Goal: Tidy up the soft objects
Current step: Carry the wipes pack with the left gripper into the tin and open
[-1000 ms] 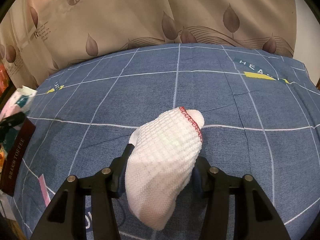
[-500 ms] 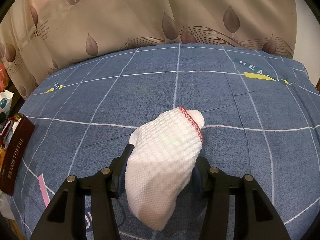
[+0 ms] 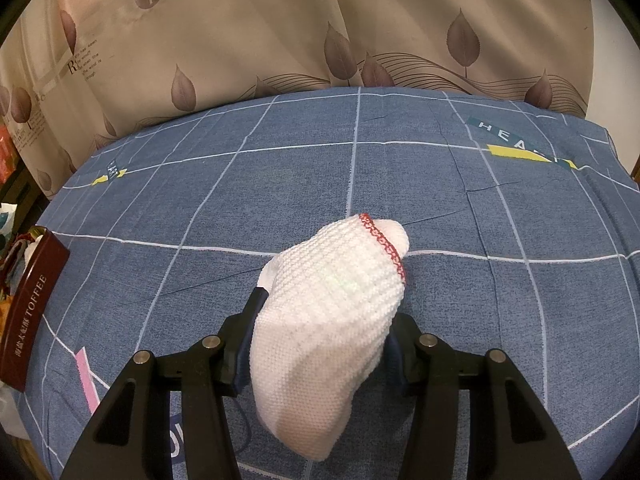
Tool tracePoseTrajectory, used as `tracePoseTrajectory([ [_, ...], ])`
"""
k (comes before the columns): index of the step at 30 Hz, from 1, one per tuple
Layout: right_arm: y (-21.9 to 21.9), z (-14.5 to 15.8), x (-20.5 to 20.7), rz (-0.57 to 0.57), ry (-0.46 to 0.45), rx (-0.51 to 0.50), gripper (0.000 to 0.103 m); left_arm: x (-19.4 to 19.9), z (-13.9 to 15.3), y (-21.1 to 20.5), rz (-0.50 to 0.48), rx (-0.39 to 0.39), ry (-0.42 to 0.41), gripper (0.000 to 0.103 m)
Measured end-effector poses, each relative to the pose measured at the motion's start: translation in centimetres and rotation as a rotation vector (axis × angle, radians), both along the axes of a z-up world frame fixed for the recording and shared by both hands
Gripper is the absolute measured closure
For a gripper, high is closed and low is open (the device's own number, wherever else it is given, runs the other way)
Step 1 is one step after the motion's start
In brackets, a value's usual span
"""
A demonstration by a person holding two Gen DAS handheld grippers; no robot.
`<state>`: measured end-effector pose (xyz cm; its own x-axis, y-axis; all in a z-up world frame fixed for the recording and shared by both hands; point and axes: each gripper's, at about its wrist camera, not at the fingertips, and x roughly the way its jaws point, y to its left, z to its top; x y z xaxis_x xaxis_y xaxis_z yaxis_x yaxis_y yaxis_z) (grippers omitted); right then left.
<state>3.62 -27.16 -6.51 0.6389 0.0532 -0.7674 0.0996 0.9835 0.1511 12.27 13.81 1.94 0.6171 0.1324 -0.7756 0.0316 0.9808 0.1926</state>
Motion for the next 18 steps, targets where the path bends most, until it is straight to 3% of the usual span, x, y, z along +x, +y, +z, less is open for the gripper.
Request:
tracePoseTrajectory([
  [11, 0.1, 0.0, 0.0, 0.0, 0.0, -0.001, 0.054, 0.8, -2.0, 1.6, 0.013, -0.035, 0.065, 0.044],
  [15, 0.1, 0.0, 0.0, 0.0, 0.001, -0.002, 0.053, 1.2, -2.4, 1.4, -0.002, -0.013, 0.097, 0.041],
  [18, 0.0, 0.0, 0.0, 0.0, 0.001, -0.004, 0.053, 0.7, -1.9, 1.0, -0.03, 0.019, 0.071, 0.04],
])
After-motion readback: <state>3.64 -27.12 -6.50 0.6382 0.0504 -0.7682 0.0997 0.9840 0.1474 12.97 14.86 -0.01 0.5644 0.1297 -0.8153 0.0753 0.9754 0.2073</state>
